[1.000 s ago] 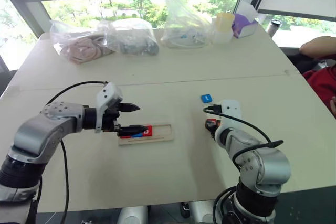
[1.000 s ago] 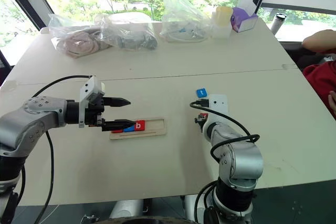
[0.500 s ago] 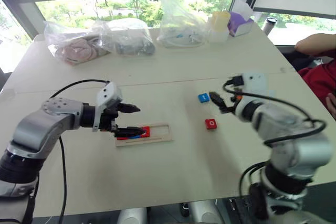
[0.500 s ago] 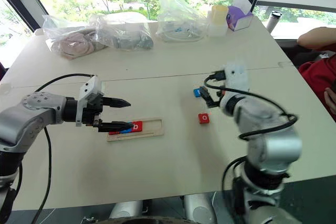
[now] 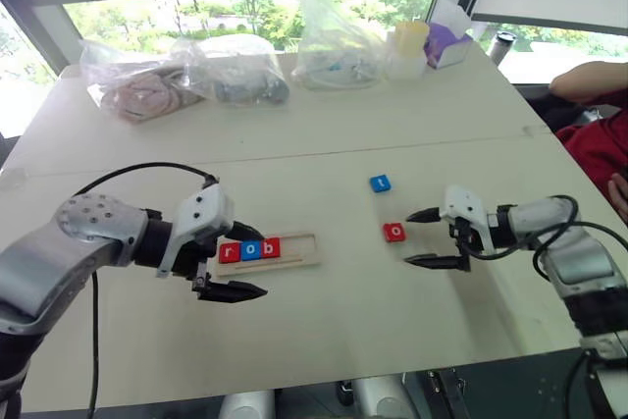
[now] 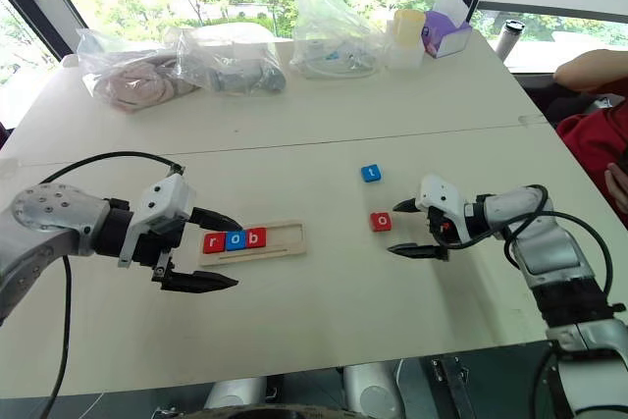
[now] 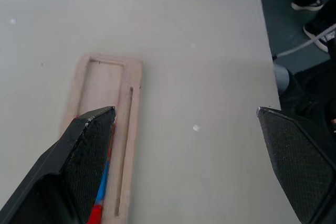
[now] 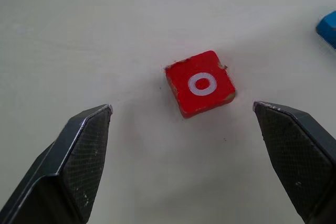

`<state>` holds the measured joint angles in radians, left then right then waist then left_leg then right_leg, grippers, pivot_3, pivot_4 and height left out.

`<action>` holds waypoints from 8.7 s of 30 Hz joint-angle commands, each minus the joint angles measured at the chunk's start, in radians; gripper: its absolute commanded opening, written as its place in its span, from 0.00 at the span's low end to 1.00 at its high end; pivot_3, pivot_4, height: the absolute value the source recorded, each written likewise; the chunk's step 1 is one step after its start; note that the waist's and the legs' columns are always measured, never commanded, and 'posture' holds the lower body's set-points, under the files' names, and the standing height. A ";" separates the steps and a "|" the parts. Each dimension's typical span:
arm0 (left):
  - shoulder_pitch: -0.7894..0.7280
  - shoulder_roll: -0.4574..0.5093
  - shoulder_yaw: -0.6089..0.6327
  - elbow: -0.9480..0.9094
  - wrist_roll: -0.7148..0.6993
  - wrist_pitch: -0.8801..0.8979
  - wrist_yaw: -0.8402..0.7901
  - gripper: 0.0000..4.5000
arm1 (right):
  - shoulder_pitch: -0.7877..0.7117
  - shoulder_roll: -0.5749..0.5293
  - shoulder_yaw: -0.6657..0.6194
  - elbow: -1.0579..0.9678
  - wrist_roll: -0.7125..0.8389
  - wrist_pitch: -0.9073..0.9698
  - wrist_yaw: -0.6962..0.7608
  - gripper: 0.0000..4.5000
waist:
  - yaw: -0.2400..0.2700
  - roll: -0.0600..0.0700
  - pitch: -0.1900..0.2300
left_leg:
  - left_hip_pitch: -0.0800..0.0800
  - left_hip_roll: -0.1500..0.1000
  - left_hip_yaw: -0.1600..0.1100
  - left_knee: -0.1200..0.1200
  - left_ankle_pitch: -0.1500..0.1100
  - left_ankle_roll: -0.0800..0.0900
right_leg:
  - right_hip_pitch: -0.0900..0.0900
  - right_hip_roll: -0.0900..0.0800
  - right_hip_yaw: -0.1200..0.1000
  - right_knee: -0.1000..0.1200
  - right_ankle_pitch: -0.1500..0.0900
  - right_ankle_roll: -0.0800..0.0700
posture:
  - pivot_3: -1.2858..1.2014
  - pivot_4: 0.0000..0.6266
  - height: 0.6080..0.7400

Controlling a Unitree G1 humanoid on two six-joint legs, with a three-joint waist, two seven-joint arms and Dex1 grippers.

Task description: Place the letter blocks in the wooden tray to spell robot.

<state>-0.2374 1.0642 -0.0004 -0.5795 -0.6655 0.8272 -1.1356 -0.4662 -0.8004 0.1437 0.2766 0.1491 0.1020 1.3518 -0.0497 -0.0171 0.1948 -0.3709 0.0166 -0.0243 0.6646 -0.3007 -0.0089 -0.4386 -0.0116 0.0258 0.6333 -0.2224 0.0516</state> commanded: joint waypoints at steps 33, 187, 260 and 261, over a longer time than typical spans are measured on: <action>0.206 0.016 0.222 0.069 0.013 -0.045 0.079 1.00 | -0.150 0.426 0.313 -0.340 -0.048 0.326 -0.287 0.27 | 0.008 -0.001 0.000 | -0.001 0.000 -0.003 0.002 0.002 -0.004 | -0.005 -0.002 -0.002 0.013 -0.001 -0.004 | 0.52 0.24 1.00; 0.097 0.005 0.163 0.096 0.003 -0.082 0.039 1.00 | -0.213 0.301 0.258 -0.172 -0.123 0.179 -0.172 0.26 | 0.012 -0.001 0.002 | 0.010 0.000 -0.002 -0.001 0.001 -0.002 | 0.008 -0.002 -0.001 0.003 -0.002 -0.004 | 0.52 0.24 1.00; 0.032 -0.079 0.102 0.159 0.050 -0.104 0.090 1.00 | -0.113 0.352 0.209 -0.431 -0.159 0.463 -0.458 0.99 | 0.007 -0.001 0.002 | 0.008 0.000 -0.003 -0.001 0.001 -0.002 | 0.007 -0.001 -0.002 0.003 -0.002 -0.004 | 0.52 0.24 1.00; 0.030 -0.078 0.100 0.160 0.050 -0.104 0.090 1.00 | -0.107 0.354 0.214 -0.422 -0.161 0.462 -0.467 0.99 | 0.007 -0.001 0.002 | 0.008 0.000 -0.003 -0.001 0.001 -0.002 | 0.007 -0.001 -0.002 0.003 -0.002 -0.004 | 0.52 0.24 1.00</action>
<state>-0.1982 0.9766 0.0657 -0.4134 -0.6112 0.7316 -1.0415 -0.5757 -0.4471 0.3554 -0.1399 -0.0012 0.5869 0.9045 -0.0428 -0.0183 0.1965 -0.3631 0.0165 -0.0275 0.6634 -0.2999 -0.0107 -0.4317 -0.0125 0.0242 0.6358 -0.2245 0.0476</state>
